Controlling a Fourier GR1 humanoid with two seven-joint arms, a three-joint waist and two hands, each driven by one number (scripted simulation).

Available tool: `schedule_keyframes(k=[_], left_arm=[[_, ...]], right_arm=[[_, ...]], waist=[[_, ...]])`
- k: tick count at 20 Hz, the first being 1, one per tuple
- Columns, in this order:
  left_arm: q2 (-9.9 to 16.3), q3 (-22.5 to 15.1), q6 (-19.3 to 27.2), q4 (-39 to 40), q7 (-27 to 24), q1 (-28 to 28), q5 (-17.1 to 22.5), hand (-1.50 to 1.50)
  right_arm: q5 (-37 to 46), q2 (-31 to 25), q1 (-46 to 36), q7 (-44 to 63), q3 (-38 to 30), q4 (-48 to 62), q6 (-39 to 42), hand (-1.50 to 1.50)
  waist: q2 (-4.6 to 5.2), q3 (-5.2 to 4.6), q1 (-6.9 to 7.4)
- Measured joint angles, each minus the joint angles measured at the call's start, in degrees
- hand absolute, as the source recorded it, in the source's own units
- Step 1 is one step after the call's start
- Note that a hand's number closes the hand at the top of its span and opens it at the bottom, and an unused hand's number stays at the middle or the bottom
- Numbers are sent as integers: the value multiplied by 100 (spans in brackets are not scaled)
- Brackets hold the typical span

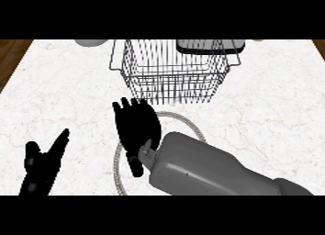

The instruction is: Pick the cupcake from the placemat and place it in the basket

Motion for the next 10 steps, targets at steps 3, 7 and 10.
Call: schedule_keyframes(k=[3,7,10], left_arm=[[6,46,-68,-8,78,-22,0,0],[-43,95,-146,86,-3,-57,-35,0],[-48,119,-173,19,67,-55,-66,0]], right_arm=[[111,37,100,-90,56,109,-124,-150],[145,59,125,-195,152,243,-319,-150],[101,67,143,-277,341,383,-555,-150]], waist=[[1,-1,6],[0,4,19],[4,-3,39]])
